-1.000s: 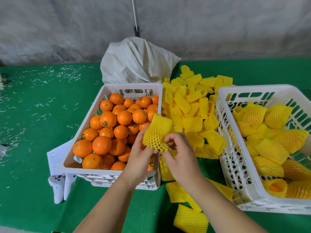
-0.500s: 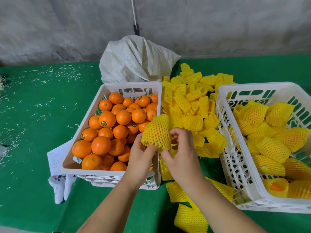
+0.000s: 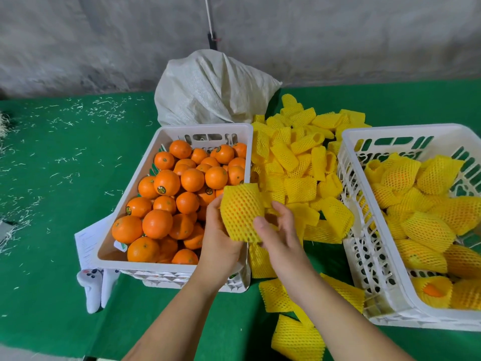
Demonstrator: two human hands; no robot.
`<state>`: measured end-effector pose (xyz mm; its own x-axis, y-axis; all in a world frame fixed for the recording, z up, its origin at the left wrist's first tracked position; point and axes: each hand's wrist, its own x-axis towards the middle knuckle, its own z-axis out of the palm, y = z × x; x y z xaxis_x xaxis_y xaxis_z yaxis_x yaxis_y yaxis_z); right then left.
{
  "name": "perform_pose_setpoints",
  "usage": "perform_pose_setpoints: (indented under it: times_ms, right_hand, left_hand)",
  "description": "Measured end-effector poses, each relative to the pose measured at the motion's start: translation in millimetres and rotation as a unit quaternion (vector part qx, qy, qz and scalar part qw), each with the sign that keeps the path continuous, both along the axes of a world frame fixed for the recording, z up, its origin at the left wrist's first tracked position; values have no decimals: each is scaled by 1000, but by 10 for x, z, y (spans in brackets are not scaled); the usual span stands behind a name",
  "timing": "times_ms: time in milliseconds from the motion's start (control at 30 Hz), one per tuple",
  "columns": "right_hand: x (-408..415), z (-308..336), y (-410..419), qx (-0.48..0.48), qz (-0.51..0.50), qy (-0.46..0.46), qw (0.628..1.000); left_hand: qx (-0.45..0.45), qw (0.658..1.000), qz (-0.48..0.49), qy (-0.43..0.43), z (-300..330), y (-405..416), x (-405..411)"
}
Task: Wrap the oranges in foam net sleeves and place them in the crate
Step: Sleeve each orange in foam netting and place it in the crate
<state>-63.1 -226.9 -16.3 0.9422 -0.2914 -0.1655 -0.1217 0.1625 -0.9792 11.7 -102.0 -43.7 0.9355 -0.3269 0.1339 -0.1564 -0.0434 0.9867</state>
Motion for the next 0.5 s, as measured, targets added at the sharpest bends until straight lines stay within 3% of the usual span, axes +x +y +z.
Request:
perform_pose_setpoints:
  times_ms: [100,200,333,367,433,500]
  right_hand:
    - [66,-51,-52,-24,12,50,998]
    - [53,-119,-336,48,-37,46,997]
    - [48,-143,-1140,83,-191,24,978]
    - [58,-152,-1355,91,-237,3,967]
    - [98,-161,-1663,124,-301,-46,944]
    - [154,-209,-1775,132,-310,-68,939]
  left_hand:
    - [88,993,-62,-43,-40,-34,-37]
    - [97,988,-107,-53,-56,-42,-17]
    - [113,989,-64,-71,-16,4,197]
    - [169,982,-25,-83,-19,21,338]
    - [339,934,19,-109,-33,42,665]
    - [473,876,-52,-77,-51,-4,871]
